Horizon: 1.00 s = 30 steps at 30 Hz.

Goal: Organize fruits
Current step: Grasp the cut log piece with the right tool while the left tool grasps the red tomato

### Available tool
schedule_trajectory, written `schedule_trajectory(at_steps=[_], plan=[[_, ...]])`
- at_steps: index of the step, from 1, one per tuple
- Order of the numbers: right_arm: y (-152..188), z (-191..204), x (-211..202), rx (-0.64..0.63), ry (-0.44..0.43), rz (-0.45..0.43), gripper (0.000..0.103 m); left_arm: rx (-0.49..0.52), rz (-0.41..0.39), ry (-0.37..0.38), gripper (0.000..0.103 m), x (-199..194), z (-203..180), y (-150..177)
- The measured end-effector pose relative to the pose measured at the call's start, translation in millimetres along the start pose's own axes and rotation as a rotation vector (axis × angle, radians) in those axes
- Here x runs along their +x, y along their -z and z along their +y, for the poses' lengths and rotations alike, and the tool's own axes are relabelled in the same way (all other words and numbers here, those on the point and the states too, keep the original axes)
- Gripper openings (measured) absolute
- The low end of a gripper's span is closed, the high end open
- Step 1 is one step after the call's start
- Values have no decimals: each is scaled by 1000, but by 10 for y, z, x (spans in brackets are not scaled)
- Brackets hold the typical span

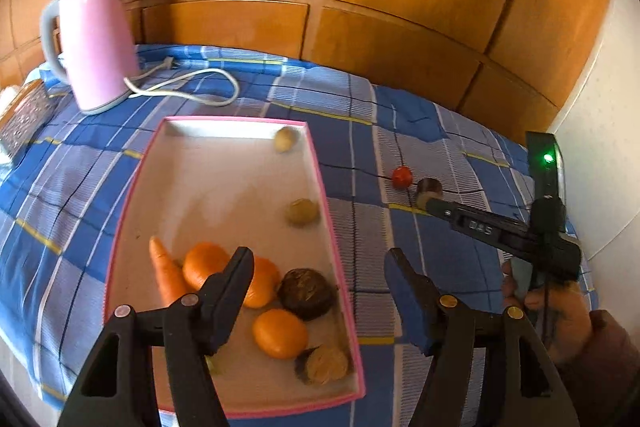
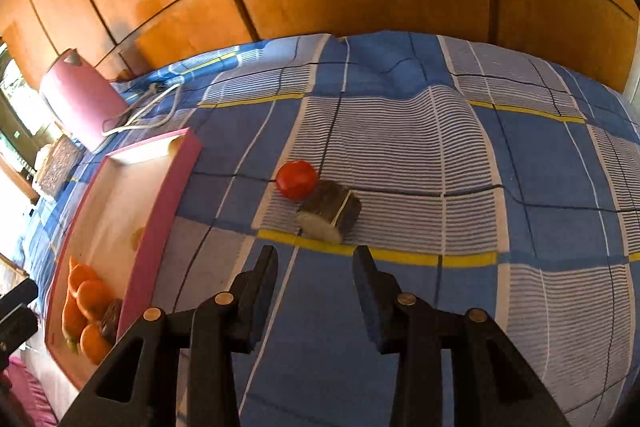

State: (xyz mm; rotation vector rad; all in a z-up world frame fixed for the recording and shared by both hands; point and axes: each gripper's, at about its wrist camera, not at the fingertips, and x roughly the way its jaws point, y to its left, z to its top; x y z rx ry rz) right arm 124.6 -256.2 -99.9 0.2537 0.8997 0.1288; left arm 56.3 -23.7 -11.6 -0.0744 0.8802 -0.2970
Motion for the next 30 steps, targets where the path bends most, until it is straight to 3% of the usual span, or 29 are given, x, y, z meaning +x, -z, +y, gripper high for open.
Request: schedule_trajectory(at_steps=[15,19,23,30], plan=[[-154,-189,225,64,-23,-2,42,80,50,69,66,502,-367,-426],[-116,-313,90,73,-18,-22,42,102,79,94,63,756,-508,-566],[-60,-456,-53,70,-2,-33,42,147,121,114,50,1071,-687,-652],[6,-587,-168,82,-18,-42,42,179,190,130,46,1597,-955,-753]])
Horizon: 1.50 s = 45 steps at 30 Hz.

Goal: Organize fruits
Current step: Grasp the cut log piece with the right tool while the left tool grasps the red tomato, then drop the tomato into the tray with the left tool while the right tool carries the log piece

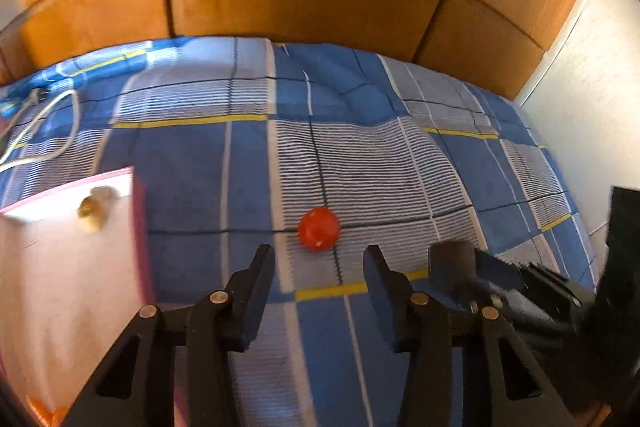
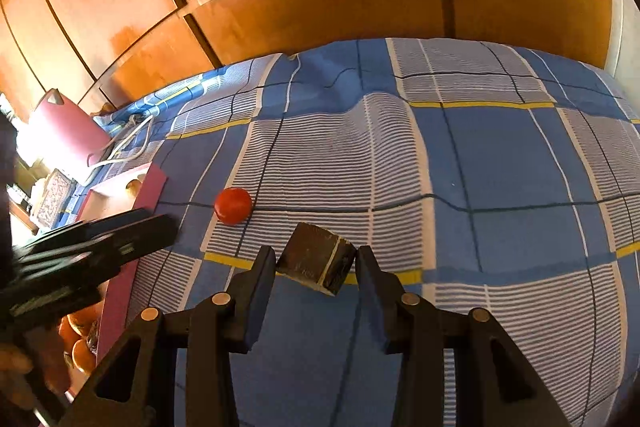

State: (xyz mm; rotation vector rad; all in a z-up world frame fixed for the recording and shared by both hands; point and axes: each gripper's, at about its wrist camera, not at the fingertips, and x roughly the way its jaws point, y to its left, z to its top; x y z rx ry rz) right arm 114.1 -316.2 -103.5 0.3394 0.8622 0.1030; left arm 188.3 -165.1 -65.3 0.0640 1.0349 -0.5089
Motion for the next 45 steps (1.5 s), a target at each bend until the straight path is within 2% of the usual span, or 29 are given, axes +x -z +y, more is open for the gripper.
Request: schedule_trajectory(at_steps=[4,6,7,11,18,22,26,33,42,45], plan=[[18,-4,6,-8,-6,2,42,7,30,-24,46,247,-63,-81],[25,-18,14,-2,-16,8,42,-2,50,-33,40,362,-63,-96],[27,-21,23,-1,-20,12,42,-12,63,-38,28,423,-54,-101],[36,-29,34,1,-18,13,42,-40,41,-29,27,408,-22,-87],[32,41,7,-13,-27,10,42,-65,-63,-15,27,-199,77,52],[42,201,-17,-43,-46,6,42,-73,-144,-87,27,-673,226,229],[89,430,-51,-90,-73,8,42,-134,-191,-150,27,-1037,518,459],[229,891,-124,-176,-109,14,42,-214,-195,-247,28,-1290,923,892],[371,1374,-169,-273,-135,33,42,-276,-252,-250,38,-1612,1076,1278],[413,1524,-170,-310,-142,39,42,-286,-267,-248,45,-1705,1073,1357]])
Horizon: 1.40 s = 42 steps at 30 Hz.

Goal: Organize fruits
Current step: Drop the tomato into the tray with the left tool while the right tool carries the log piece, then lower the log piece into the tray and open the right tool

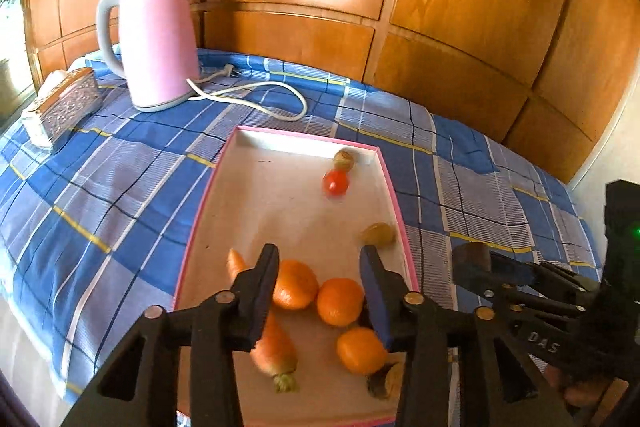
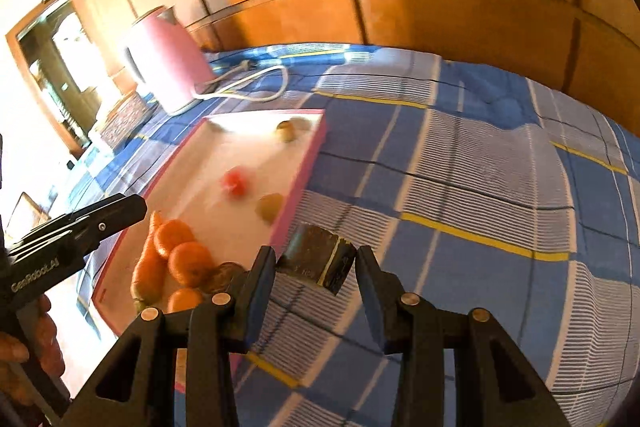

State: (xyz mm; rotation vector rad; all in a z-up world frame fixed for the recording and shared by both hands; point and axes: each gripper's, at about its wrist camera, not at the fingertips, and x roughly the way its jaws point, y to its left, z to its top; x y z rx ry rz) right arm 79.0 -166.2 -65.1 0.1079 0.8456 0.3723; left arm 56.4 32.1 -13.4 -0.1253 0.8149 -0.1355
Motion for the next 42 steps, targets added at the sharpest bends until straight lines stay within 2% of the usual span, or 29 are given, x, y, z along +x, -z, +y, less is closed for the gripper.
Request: schedule_trajectory(at_steps=[11,17,42], plan=[[-200,509,252,-118,-47,48,42,-58,-24,-17,58,-237,222,151],[-279,680,401,-127,-59,70,43,-72,-32,-28,65,-306,284,194],[-10,689,298,-90,-43,70,43,-87,-67,-87,86,-434,291,257]])
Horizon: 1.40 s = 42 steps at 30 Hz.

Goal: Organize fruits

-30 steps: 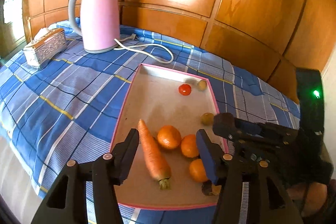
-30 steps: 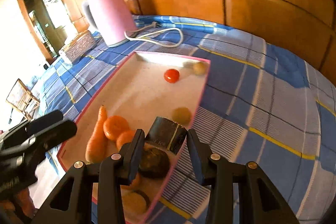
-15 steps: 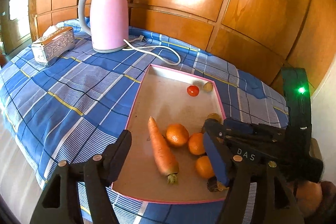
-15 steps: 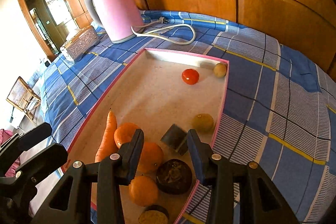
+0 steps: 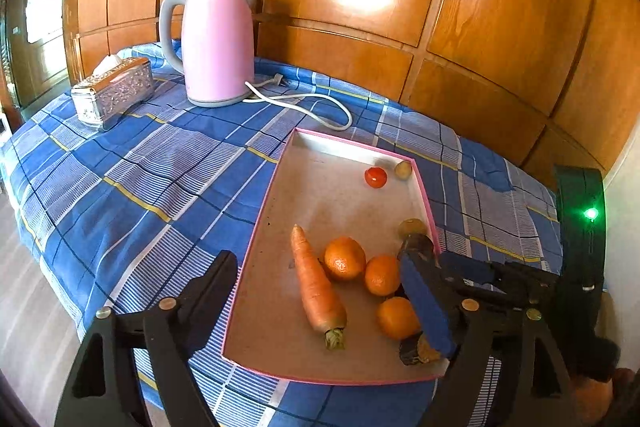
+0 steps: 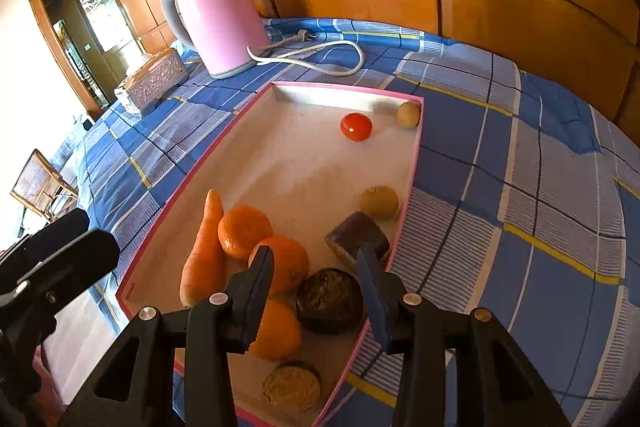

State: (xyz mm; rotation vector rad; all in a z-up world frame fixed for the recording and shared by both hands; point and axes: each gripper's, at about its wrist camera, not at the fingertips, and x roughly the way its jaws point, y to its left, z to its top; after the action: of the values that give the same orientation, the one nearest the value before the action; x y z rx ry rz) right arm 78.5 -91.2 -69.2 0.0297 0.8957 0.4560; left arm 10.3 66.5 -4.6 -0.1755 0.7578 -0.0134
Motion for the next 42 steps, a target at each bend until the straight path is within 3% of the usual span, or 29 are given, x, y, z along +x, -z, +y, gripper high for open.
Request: schedule_trajectory(at_steps=[9,18,26,42], plan=[[130,79,-117,-8,65,-44,46,10,-10,-24,103,-44,-21,46],[296,43,-262,10,122,-77,47,30,-15,-18,103,-117,-108,101],[384,-11,-394,24,164,-108,48,58,-29,-75,103,-155,-210,141],[413,34,-466,13,180,-141,48,40,-66,-117,103,-206,-198,170]])
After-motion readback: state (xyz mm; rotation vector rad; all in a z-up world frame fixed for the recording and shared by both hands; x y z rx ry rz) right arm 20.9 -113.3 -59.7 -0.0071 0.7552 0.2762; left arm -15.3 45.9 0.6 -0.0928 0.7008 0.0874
